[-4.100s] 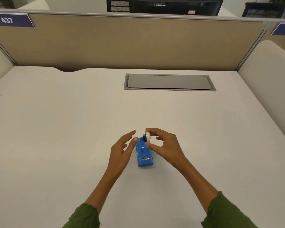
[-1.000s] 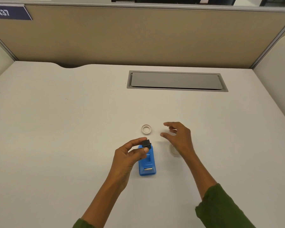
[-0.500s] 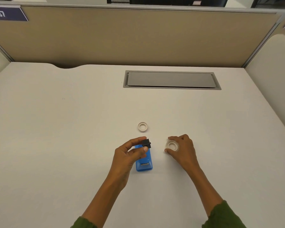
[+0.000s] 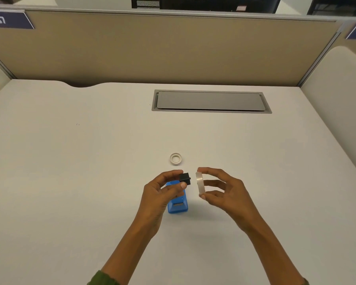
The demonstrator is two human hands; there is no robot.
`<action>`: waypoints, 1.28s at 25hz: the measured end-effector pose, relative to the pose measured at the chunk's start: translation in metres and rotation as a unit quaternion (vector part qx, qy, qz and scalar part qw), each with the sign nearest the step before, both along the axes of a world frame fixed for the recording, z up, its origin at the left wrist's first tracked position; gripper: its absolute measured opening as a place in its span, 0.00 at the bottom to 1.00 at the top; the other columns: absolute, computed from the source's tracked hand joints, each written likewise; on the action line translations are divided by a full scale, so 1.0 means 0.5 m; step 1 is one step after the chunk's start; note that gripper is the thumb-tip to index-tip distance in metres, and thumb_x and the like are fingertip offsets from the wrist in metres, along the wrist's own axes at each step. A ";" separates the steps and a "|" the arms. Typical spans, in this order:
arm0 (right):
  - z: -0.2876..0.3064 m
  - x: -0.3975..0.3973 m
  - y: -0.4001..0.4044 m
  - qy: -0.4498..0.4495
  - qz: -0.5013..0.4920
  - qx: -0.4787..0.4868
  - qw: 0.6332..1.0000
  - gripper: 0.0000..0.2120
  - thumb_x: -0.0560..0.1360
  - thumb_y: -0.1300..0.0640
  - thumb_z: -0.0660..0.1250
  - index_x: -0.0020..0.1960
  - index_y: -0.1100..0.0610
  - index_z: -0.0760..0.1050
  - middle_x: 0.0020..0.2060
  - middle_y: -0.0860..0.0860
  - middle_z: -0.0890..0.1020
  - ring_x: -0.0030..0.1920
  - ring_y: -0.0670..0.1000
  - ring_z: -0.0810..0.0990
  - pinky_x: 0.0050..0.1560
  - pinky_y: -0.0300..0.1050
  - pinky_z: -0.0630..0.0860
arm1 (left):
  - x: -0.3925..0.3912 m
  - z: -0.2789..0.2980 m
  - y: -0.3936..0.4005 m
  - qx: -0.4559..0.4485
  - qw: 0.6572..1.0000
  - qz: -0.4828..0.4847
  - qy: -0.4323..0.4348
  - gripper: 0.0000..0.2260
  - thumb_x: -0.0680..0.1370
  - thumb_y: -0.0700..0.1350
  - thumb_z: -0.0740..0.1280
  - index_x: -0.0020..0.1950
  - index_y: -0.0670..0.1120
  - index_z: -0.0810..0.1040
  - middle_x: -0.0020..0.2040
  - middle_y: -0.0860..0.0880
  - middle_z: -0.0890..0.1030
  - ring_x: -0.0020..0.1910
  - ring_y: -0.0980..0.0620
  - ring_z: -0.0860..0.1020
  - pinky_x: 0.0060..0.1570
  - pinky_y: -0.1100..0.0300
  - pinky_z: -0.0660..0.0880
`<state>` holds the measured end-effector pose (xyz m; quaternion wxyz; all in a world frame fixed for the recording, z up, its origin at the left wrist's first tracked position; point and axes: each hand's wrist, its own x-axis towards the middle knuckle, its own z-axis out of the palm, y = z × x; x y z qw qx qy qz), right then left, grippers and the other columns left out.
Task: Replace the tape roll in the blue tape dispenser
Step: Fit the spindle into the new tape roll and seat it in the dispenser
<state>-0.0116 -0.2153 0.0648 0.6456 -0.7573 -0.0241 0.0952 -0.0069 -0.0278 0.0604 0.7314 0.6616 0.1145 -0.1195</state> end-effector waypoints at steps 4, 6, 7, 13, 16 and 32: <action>0.012 -0.014 0.009 0.013 0.009 0.070 0.997 0.24 0.66 0.62 0.76 0.57 0.43 0.76 0.56 0.44 0.82 0.54 0.50 0.82 0.51 0.43 0.80 | -0.005 0.012 -0.003 0.004 1.000 -0.007 -0.002 0.12 0.69 0.39 0.73 0.50 0.50 0.82 0.50 0.50 0.85 0.49 0.51 0.82 0.58 0.47 0.76; 0.017 -0.011 0.012 0.010 -0.024 0.079 0.997 0.20 0.66 0.56 0.76 0.55 0.43 0.77 0.54 0.42 0.83 0.53 0.50 0.82 0.54 0.45 0.79 | -0.006 0.015 -0.002 0.001 1.000 -0.009 0.002 0.13 0.68 0.39 0.73 0.51 0.50 0.81 0.51 0.48 0.84 0.51 0.49 0.82 0.59 0.49 0.75; 0.018 -0.008 0.013 0.007 -0.034 0.079 0.996 0.19 0.66 0.56 0.75 0.55 0.43 0.78 0.53 0.42 0.83 0.53 0.49 0.82 0.55 0.46 0.78 | -0.006 0.016 -0.003 0.001 1.000 -0.007 0.002 0.13 0.68 0.39 0.74 0.51 0.50 0.81 0.51 0.48 0.84 0.52 0.48 0.81 0.59 0.50 0.75; 0.017 -0.005 0.019 -0.005 -0.022 0.083 0.996 0.23 0.64 0.63 0.77 0.55 0.45 0.79 0.53 0.42 0.83 0.54 0.44 0.81 0.45 0.33 0.79 | -0.008 0.018 -0.009 0.010 1.000 -0.006 0.004 0.12 0.68 0.39 0.74 0.50 0.48 0.82 0.51 0.47 0.84 0.52 0.47 0.81 0.56 0.53 0.75; 0.018 -0.006 0.022 0.005 -0.005 0.092 0.996 0.24 0.60 0.58 0.79 0.55 0.46 0.79 0.54 0.43 0.83 0.56 0.46 0.81 0.49 0.38 0.80 | -0.010 0.021 -0.010 0.023 1.000 -0.009 0.001 0.11 0.68 0.40 0.74 0.49 0.49 0.83 0.49 0.48 0.85 0.49 0.49 0.82 0.54 0.55 0.76; -0.003 -0.017 0.054 0.014 0.031 0.104 0.994 0.23 0.65 0.67 0.75 0.55 0.48 0.80 0.51 0.45 0.84 0.53 0.50 0.82 0.48 0.39 0.80 | -0.036 0.034 0.029 0.062 0.998 -0.013 -0.008 0.11 0.69 0.39 0.73 0.50 0.46 0.83 0.47 0.47 0.86 0.47 0.52 0.83 0.57 0.53 0.75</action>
